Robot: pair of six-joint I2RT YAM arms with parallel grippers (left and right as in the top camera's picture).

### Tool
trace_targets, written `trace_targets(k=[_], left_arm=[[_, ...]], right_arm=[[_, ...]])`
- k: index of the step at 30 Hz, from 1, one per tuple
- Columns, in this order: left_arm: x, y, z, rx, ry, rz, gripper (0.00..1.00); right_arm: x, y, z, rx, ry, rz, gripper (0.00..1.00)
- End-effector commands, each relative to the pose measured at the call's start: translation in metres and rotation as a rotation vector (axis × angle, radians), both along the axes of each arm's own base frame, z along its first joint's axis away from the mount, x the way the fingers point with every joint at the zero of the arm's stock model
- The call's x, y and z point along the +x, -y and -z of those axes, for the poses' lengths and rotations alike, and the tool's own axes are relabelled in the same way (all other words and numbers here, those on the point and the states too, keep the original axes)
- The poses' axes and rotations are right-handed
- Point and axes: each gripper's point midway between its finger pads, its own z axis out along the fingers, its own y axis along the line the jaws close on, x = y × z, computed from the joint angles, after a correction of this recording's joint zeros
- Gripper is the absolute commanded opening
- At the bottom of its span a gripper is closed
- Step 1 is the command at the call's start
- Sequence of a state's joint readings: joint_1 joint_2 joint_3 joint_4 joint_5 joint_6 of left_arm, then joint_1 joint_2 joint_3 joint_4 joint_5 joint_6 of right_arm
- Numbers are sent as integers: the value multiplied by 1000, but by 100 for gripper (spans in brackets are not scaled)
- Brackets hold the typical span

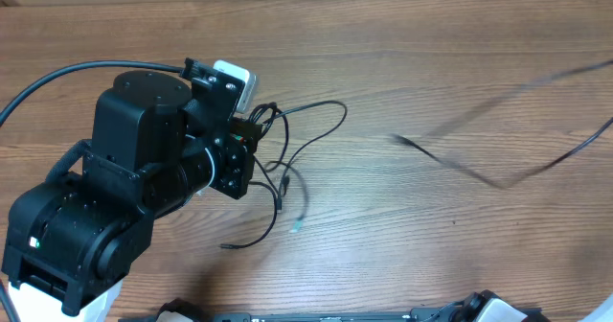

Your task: Untangle cables

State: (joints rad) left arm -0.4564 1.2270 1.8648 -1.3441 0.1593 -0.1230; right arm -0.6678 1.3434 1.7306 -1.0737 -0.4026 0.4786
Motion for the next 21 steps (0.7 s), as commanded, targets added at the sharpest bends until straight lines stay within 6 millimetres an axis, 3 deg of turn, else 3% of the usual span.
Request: trace_targets(k=[1,10,16,21], left_arm=[[1,-4,-3,15,23,-3,4],[-1,-4,-1,19,13,-3,5],[-2,-5,1,22,4,-2,4],[-5,-6,5,29,-14,0,5]], right_arm=[[-9,10,-15,-57,14,73,4],[-10,15,-15,-95,5,88,4],[-12,53,-21,-211,-11,238,4],[11,75,-22,-354,-15,194,4]])
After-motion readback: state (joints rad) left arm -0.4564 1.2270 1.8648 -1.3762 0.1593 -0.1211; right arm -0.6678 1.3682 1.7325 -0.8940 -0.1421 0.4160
